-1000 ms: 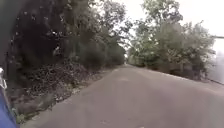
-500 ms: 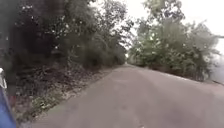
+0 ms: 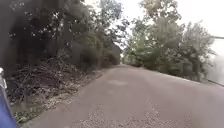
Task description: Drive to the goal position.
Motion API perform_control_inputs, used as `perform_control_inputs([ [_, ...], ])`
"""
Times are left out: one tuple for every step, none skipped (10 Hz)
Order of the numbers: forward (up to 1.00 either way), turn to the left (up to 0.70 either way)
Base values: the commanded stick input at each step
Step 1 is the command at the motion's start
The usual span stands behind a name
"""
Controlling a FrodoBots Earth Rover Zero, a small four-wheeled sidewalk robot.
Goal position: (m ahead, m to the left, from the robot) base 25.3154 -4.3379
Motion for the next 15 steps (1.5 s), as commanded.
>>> perform_control_inputs([
  [0.7, -0.01],
  [0.7, -0.01],
  [0.7, -0.01],
  [0.7, -0.01],
  [0.7, -0.01],
  [0.7, -0.01],
  [0.7, -0.01],
  [0.7, -0.01],
  [0.7, -0.01],
  [0.7, -0.01],
  [0.7, -0.01],
  [0.7, -0.01],
  [0.7, -0.01],
  [0.7, -0.04],
  [0.7, -0.05],
])
